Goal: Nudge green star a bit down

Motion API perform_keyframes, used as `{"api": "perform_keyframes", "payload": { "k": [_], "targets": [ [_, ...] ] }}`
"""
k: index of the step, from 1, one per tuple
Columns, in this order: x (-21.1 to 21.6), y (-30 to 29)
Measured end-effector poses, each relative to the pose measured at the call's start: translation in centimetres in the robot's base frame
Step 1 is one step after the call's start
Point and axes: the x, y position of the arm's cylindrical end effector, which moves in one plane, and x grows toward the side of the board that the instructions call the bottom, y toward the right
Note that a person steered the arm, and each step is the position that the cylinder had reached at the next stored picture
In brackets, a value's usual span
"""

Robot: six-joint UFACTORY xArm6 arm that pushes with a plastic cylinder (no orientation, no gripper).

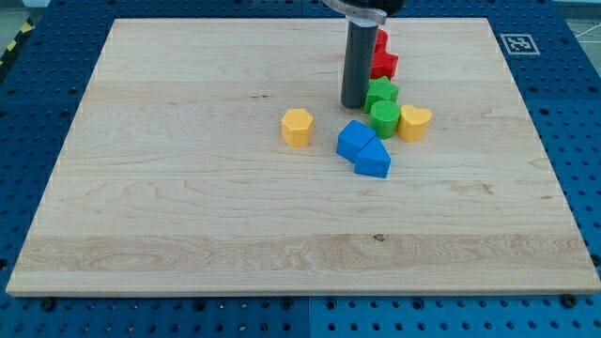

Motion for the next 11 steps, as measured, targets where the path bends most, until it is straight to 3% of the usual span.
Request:
{"api": "perform_keyframes", "payload": {
  "k": [4, 7, 8, 9, 10, 11],
  "targets": [
    [-1.3, -1.7],
    [-8.8, -1.7],
    [-13.3, -1.2],
    [-18.2, 1.7],
    [-18.1, 3.9],
    [-17.1, 11.7]
  ]
}}
